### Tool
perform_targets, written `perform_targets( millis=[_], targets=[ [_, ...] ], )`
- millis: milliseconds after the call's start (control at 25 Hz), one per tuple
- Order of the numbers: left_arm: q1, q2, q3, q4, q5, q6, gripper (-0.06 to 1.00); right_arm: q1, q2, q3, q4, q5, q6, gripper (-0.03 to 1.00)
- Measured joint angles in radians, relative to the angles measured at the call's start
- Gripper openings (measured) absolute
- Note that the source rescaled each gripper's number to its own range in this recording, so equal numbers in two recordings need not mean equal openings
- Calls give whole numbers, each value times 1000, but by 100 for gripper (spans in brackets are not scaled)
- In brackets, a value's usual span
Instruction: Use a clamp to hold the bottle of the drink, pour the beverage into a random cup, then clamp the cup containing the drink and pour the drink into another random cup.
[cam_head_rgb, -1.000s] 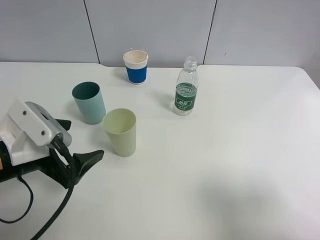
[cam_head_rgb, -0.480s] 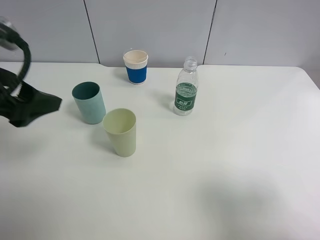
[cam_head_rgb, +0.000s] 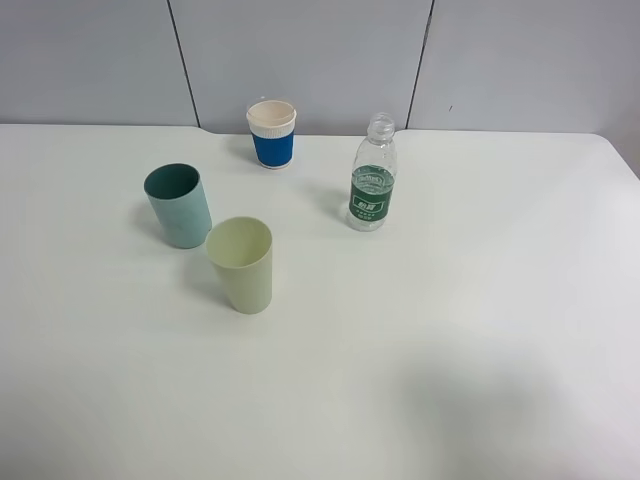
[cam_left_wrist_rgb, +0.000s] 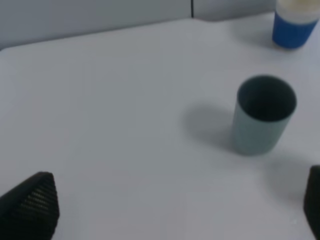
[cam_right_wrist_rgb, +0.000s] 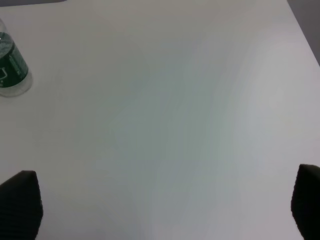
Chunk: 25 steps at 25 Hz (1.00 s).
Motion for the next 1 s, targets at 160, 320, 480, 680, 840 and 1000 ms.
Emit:
perform_targets(
  millis=[160, 320, 480, 680, 840, 1000],
  targets=[
    [53, -104, 0, -29, 47, 0, 99, 0, 0, 0, 0, 0, 0, 100],
    [58, -184, 0, -31, 110, 0, 99, 0, 0, 0, 0, 0, 0, 100],
    [58, -252, -1, -34, 179, 0, 99, 0, 0, 0, 0, 0, 0, 100],
    [58, -328, 1, -41, 209, 0, 99, 0, 0, 0, 0, 0, 0, 100],
    [58, -391, 56, -33, 218, 0, 100, 0, 0, 0, 0, 0, 0, 100],
    [58, -458, 144, -34, 218, -11, 100, 0, 0, 0, 0, 0, 0, 100]
  ],
)
